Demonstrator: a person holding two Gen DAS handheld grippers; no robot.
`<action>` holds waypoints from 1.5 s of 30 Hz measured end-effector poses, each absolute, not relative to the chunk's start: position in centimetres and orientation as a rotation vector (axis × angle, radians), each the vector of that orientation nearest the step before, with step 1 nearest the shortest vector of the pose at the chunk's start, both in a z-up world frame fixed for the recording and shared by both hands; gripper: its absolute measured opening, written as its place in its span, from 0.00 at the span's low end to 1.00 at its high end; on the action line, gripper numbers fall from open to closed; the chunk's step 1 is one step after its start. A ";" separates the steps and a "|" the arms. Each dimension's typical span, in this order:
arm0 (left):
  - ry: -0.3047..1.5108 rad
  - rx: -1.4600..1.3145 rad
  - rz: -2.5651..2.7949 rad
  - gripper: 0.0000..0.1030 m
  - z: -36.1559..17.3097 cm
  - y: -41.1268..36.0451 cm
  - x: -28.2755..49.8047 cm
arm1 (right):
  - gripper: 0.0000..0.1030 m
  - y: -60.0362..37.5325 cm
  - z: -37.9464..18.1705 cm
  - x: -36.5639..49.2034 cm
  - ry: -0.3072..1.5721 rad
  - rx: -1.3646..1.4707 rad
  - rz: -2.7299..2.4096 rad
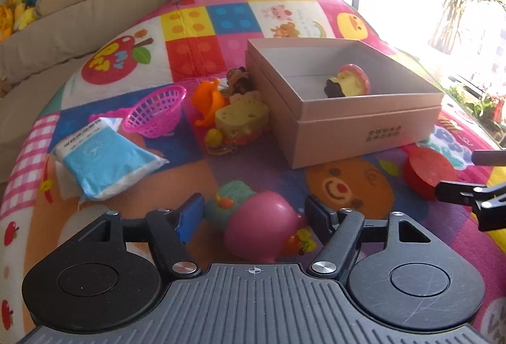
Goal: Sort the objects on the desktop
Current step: 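Grasp the pink pig toy with the left gripper while the right gripper grasps the red disc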
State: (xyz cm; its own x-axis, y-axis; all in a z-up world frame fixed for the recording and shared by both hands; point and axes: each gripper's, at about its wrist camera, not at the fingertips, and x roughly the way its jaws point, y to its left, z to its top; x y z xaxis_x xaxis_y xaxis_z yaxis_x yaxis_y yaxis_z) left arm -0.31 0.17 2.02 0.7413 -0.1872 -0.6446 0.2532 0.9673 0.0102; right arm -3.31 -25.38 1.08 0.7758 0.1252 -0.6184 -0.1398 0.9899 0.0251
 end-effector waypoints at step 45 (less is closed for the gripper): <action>0.718 0.182 -0.719 0.99 2.5 -6.2 -8.1 | 1.00 -25.5 0.6 -2.4 0.747 -0.019 0.175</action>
